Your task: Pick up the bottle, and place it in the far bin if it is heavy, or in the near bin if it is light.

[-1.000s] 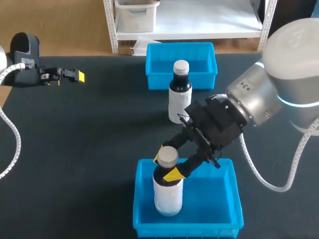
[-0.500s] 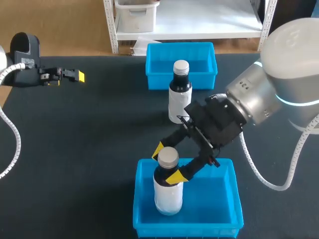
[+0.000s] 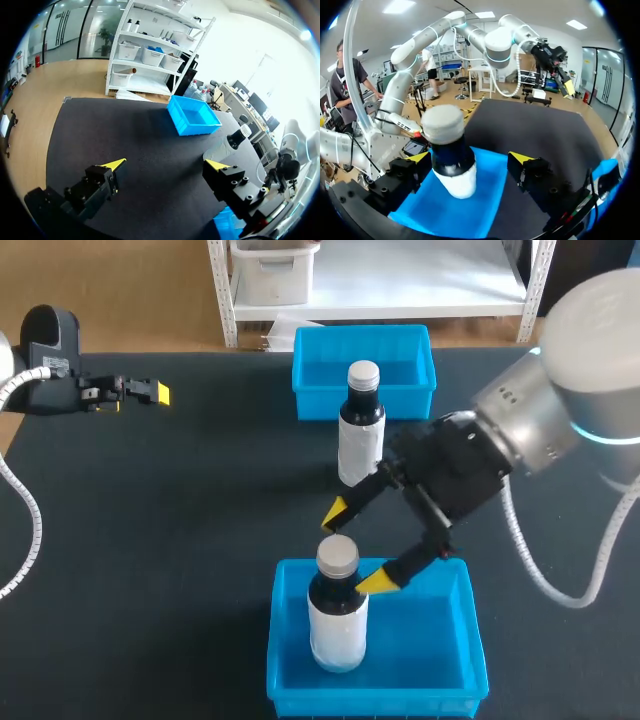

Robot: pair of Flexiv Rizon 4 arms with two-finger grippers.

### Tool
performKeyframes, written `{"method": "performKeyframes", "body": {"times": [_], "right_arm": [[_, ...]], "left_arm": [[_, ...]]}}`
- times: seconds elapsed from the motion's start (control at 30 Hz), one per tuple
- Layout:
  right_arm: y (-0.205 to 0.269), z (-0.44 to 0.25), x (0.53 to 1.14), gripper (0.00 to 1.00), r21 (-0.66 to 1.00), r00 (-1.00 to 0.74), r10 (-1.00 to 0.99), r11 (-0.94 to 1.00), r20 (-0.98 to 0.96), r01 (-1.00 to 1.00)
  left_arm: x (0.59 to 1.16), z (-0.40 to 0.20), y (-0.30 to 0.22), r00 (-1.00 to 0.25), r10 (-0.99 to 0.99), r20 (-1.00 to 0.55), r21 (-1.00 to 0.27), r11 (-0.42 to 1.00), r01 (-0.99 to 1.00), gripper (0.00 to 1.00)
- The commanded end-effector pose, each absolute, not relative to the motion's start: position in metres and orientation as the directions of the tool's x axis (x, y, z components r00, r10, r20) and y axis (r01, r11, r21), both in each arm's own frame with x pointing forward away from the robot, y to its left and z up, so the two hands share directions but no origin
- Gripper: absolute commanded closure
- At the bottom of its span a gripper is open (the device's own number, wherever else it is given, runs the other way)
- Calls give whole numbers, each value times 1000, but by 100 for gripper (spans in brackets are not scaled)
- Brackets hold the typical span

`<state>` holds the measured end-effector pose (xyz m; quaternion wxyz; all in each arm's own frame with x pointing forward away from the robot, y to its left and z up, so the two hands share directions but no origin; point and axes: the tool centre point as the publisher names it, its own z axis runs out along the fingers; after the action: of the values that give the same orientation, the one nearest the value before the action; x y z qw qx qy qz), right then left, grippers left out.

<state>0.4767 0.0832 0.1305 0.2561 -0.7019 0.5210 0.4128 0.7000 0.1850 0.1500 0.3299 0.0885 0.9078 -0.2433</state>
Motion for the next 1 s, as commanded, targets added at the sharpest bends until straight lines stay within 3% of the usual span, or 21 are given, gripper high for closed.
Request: {"method": "performKeyframes", "body": {"times": [0.03,0.53,1.0], "right_arm": [[53,138,485,0,57,111,-536,-287,-837,-956],[-28,136,585,0,35,-24,-580,-7,-814,-999],[-48,125,680,0,36,-74,-594,75,-801,-997]], "left_arm": [[700,150,185,-767,0,-642,-383,866,321,0],[700,150,185,-767,0,-642,-383,866,321,0],[700,150,185,-767,0,-642,-383,866,321,0]]}}
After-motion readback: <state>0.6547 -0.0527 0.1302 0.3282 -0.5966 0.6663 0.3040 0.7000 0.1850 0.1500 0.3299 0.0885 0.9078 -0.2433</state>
